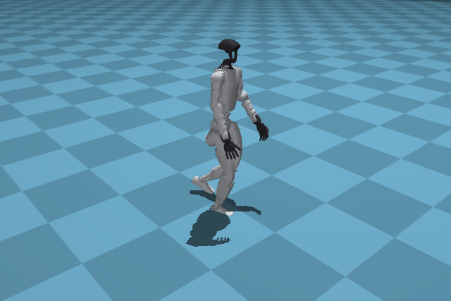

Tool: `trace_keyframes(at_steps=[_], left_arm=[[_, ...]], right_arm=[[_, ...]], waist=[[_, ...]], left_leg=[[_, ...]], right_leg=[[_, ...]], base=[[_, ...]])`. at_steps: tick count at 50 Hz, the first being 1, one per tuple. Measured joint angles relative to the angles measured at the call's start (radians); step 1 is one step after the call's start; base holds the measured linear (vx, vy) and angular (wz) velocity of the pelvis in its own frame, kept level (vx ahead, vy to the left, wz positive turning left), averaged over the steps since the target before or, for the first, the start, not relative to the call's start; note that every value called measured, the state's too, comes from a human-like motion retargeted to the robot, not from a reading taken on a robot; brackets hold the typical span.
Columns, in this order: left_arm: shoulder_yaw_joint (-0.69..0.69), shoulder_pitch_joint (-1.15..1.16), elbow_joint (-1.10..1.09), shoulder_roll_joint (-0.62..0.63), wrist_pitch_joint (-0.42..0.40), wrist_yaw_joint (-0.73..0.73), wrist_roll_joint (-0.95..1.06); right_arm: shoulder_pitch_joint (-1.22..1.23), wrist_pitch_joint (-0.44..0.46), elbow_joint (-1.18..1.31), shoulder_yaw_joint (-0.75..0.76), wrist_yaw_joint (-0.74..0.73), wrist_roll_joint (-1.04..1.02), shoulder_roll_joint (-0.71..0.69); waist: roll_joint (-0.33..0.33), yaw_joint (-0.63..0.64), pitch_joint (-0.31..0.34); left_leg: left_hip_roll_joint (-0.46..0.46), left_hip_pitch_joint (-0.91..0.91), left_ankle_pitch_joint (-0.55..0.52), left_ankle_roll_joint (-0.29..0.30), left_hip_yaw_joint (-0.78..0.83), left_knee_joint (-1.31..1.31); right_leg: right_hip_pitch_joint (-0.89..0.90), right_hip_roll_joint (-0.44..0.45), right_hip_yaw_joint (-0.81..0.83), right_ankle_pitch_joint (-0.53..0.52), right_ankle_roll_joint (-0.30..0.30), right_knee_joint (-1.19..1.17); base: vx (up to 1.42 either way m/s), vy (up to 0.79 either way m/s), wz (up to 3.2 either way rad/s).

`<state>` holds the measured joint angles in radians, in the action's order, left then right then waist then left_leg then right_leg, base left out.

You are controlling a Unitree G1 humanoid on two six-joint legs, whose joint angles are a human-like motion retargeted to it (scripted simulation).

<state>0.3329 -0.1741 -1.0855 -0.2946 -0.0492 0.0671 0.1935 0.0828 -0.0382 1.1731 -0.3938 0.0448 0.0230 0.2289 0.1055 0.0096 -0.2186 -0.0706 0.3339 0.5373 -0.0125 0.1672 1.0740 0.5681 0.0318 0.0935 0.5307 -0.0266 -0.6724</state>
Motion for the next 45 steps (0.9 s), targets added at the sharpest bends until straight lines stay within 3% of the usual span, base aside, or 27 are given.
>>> trace_keyframes(at_steps=[3, 6, 10, 15, 17, 25, 30, 35, 37, 39, 45], left_arm=[[-0.018, 0.065, -0.096, 0.010, 0.024, -0.001, -0.046], [-0.049, 0.122, -0.165, 0.003, 0.040, 0.005, -0.079], [-0.086, 0.236, -0.181, -0.009, 0.045, 0.005, -0.079], [-0.106, 0.342, -0.168, -0.005, 0.036, 0.000, -0.057], [-0.113, 0.365, -0.160, -0.005, 0.036, 0.000, -0.051], [-0.119, 0.315, -0.125, 0.007, 0.028, -0.033, -0.042], [-0.112, 0.192, -0.075, 0.014, 0.011, -0.080, -0.004], [-0.114, 0.031, 0.003, -0.001, -0.004, -0.131, 0.049], [-0.121, -0.053, 0.038, -0.011, -0.001, -0.149, 0.071], [-0.125, -0.099, 0.078, -0.015, -0.008, -0.162, 0.079], [-0.111, -0.208, 0.190, -0.024, -0.029, -0.159, 0.071]], right_arm=[[0.088, 0.005, -0.027, -0.025, -0.026, -0.024, -0.009], [0.203, 0.016, -0.046, -0.030, -0.050, -0.029, -0.013], [0.304, 0.015, -0.097, -0.027, -0.082, -0.019, -0.011], [0.368, -0.002, -0.174, -0.033, -0.102, -0.015, -0.009], [0.381, -0.001, -0.200, -0.040, -0.100, -0.017, -0.009], [0.299, -0.003, -0.169, -0.079, -0.058, -0.080, -0.037], [0.195, -0.002, -0.069, -0.093, -0.001, -0.098, -0.041], [0.098, -0.003, 0.016, -0.058, 0.005, -0.076, -0.025], [0.080, -0.004, 0.044, -0.023, 0.001, -0.065, -0.012], [0.037, 0.003, 0.062, 0.004, -0.005, -0.057, -0.003], [-0.059, 0.026, 0.094, 0.087, -0.007, -0.027, 0.025]], waist=[[-0.026, 0.068, -0.004], [-0.017, 0.112, -0.013], [0.013, 0.142, -0.019], [0.022, 0.150, -0.049], [0.051, 0.128, -0.061], [0.085, 0.086, -0.086], [0.144, 0.024, -0.044], [0.159, -0.047, -0.006], [0.127, -0.047, 0.025], [0.120, -0.071, 0.030], [0.046, -0.093, 0.024]], left_leg=[[-0.100, 0.170, 0.037, -0.020, -0.020, 0.248], [-0.112, 0.324, 0.069, -0.038, -0.041, 0.265], [-0.047, 0.431, 0.064, -0.043, -0.056, 0.037], [0.052, 0.471, -0.019, -0.016, -0.108, -0.358], [0.119, 0.401, -0.103, -0.016, -0.108, -0.561], [0.219, 0.289, -0.082, -0.068, -0.073, -0.581], [0.349, 0.108, -0.077, -0.106, -0.032, -0.716], [0.422, -0.087, -0.103, -0.114, -0.037, -0.906], [0.407, -0.231, -0.169, -0.110, -0.059, -1.102], [0.409, -0.277, -0.163, -0.104, -0.060, -1.122], [0.334, -0.340, -0.124, -0.077, -0.021, -1.112]], right_leg=[[-0.022, 0.073, 0.008, 0.013, -0.025, 0.026], [-0.077, 0.103, -0.008, -0.014, -0.026, 0.142], [-0.139, 0.083, -0.033, -0.009, -0.012, 0.219], [-0.173, 0.044, -0.039, 0.013, -0.005, 0.257], [-0.193, -0.006, -0.044, 0.030, -0.001, 0.269], [-0.164, -0.107, -0.090, 0.156, 0.030, -0.047], [-0.059, -0.303, -0.075, 0.060, 0.070, -0.512], [0.105, -0.402, -0.084, 0.059, 0.032, -0.769], [0.149, -0.362, -0.068, 0.067, 0.017, -0.737], [0.184, -0.347, -0.058, 0.077, 0.021, -0.660], [0.190, -0.172, -0.031, 0.015, 0.087, -0.175]], base=[[0.31, -0.04, -0.51], [0.33, 0.01, -0.28], [0.35, 0.05, 0.02], [0.34, 0.08, 0.21], [0.36, 0.10, 0.44], [0.35, 0.12, 0.17], [0.32, 0.11, 0.03], [0.32, 0.09, -0.19], [0.33, 0.06, -0.45], [0.32, 0.04, -0.07], [0.28, 0.02, -0.01]])
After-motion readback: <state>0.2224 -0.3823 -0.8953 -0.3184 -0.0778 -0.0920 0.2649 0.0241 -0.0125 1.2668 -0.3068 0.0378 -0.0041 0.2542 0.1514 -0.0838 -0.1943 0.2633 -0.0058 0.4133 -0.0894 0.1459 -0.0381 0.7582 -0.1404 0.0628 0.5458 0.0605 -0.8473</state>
